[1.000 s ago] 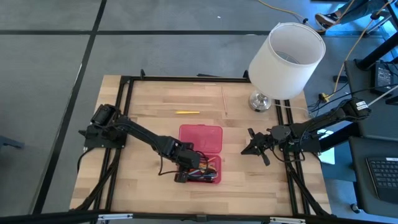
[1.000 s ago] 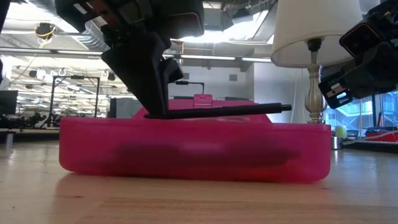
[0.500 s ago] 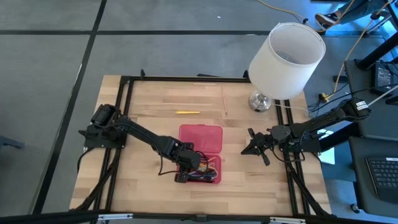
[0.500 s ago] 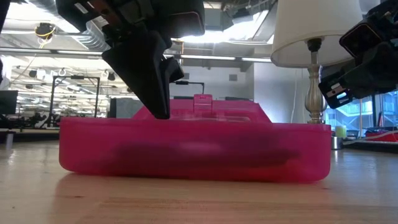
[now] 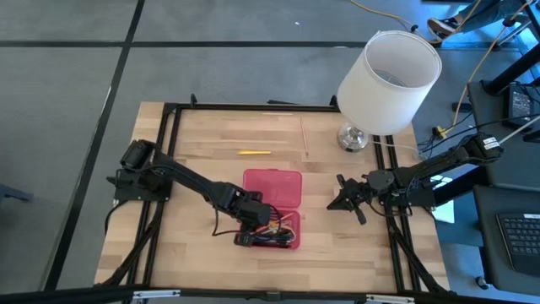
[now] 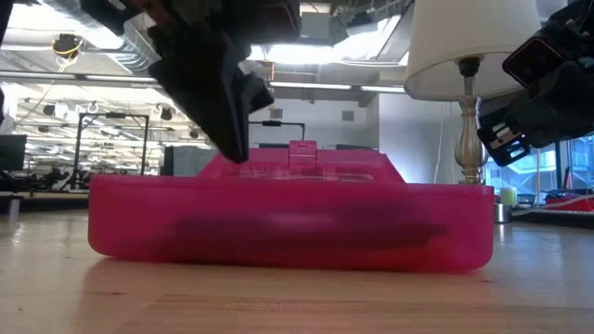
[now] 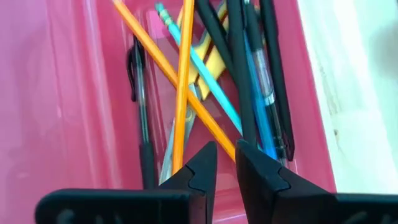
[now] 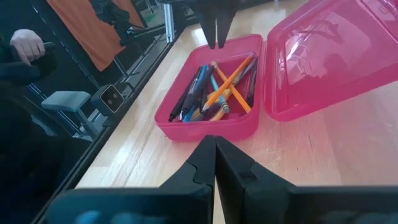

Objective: Pick & place school supplies into a supply box
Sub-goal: Put the brown pencil into the red supply box

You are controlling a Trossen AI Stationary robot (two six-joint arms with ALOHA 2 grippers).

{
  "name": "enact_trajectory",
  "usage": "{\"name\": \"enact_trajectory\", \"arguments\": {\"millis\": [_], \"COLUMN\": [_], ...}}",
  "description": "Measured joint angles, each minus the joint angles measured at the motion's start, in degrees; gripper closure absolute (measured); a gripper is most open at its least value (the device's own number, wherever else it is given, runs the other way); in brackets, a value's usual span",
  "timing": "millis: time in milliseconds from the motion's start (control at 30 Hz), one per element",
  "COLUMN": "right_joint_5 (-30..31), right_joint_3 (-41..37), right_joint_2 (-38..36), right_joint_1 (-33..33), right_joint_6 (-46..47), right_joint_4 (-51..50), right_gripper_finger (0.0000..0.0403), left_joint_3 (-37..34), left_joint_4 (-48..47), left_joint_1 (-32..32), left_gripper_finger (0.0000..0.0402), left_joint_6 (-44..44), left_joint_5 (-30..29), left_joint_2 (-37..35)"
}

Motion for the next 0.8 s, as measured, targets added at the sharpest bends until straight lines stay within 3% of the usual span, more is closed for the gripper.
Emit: {"name": "enact_trajectory", "arguments": {"millis": [267,400,600,667,800], "right_joint_5": [1.99,2.5,4.64,7.39,10.06], "right_joint_3": [0.0,0.0,0.0,0.0,0.0], "right_joint_2": [0.02,0.02,0.02,0.02,0.02], "right_joint_1": [0.0,0.0,0.0,0.0,0.0], "right_joint_6": [-0.61,-0.54,1.32,2.34,2.32], "right_joint_4": [1.99,2.1,2.11,2.21,2.46], "right_gripper_finger": [0.0391,0.0391,0.0391,0.039,0.0373], "left_joint_3": [0.0,0.0,0.0,0.0,-2.52], "left_joint_4": [-3.68,-9.42,-14.21,-13.94,-6.83], "left_joint_1": [1.54,3.16,4.56,5.92,10.32], "left_gripper_finger": [0.0352,0.0351,0.0348,0.0349,0.0352], "left_joint_6": [7.36,17.2,13.85,14.68,19.39], "left_joint_5": [-0.18,-1.48,-5.05,-1.17,16.39], "left_joint_2": [-4.95,-8.57,-10.6,-11.02,-13.68]}}
